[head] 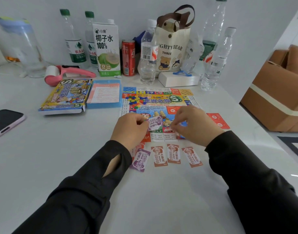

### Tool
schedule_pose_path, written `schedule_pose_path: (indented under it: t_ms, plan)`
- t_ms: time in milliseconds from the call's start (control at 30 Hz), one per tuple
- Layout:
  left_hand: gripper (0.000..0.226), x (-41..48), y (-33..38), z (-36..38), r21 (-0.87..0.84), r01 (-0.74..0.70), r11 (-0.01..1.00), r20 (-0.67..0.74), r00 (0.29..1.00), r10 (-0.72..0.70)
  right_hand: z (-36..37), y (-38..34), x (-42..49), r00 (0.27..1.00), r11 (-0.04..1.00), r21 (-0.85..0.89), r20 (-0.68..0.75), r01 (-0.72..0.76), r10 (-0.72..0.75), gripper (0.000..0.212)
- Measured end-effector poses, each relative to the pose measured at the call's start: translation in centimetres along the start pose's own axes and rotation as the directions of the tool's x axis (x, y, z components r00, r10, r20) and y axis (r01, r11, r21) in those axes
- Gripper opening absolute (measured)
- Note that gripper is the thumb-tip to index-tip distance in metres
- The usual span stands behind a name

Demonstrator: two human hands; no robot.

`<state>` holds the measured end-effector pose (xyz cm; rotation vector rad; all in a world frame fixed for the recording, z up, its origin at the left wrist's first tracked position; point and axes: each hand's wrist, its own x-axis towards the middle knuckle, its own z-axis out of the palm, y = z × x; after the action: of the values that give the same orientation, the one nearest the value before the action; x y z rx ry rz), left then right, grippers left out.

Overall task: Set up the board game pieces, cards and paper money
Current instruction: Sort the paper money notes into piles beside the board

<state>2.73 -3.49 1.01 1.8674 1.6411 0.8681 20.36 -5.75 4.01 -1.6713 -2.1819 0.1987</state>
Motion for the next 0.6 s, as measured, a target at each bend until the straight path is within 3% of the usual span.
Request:
schedule_pose_path:
  t_ms: [100,200,300,467,600]
  plan:
    - [0.02,0.0,0.3,-0.4,-0.061,0.019,0.998,0.015,1.0,-0.018,-1.3,-0.3,0.2,0.978,0.933,0.35,-0.152,-0.082,0.143,0.007]
    - [0.02,-0.2,0.8,-0.7,-0.223,0.069,0.972,0.08,0.995,-0.052,-1.6,-0.7,0.2,0.964,0.771,0.62,-0.088,-0.143,0.249,0.011]
    - [0.019,-0.6,1.1,-0.8,-0.349,0.117,0.93,0.151,0.986,-0.068,-0.4,-1.0,0.4,0.934,0.687,0.689,-0.041,-0.232,0.356,0.013]
    - [0.016,-0.9,1.4,-1.0,-0.469,0.168,0.867,0.256,0.966,-0.048,0.9,-1.3,0.7,0.881,0.452,0.839,0.065,-0.302,0.468,0.012]
    - [0.012,-0.9,1.4,-0.9,-0.506,0.225,0.833,0.324,0.944,-0.059,1.3,-1.8,0.6,0.887,0.53,0.807,-0.017,-0.26,0.462,0.017]
